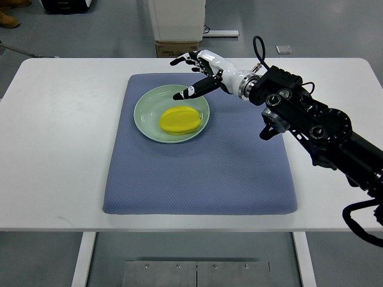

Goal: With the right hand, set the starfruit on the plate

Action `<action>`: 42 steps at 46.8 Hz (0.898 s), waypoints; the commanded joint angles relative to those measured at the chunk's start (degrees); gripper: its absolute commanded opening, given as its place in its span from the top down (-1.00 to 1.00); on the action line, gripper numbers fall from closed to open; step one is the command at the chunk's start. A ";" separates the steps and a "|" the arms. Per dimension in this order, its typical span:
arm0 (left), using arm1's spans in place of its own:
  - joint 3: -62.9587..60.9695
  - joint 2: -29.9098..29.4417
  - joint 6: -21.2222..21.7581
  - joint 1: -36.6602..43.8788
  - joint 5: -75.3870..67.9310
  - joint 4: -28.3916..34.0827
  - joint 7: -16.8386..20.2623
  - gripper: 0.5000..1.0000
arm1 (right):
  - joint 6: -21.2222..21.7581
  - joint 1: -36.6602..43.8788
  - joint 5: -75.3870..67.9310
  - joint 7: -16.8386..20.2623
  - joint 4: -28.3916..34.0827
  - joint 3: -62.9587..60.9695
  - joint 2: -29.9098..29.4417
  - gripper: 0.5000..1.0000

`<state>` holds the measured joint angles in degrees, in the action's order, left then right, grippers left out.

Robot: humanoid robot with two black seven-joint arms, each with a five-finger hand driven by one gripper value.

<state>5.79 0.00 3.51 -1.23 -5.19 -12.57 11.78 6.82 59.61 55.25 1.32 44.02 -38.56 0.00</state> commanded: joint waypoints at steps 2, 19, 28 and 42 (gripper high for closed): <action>0.01 0.00 0.00 0.00 0.00 0.00 -0.01 -1.00 | -1.02 -2.39 -0.15 1.05 -0.51 -7.30 0.00 -1.00; 0.01 0.00 0.00 0.00 0.00 0.00 -0.01 -1.00 | -6.20 -9.95 -1.55 3.95 -1.13 -25.68 0.00 -1.00; 0.01 0.00 0.00 0.00 0.00 0.00 -0.01 -1.00 | -8.58 -13.81 -2.87 4.13 -1.13 -31.30 0.00 -1.00; 0.01 0.00 0.00 0.00 -0.09 0.00 -0.01 -1.00 | -9.11 -17.51 -6.82 -0.17 -0.51 -37.73 0.00 -1.00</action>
<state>5.80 0.00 3.52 -1.23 -5.19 -12.57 11.78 -2.20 42.58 49.07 3.28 43.36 -76.16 0.00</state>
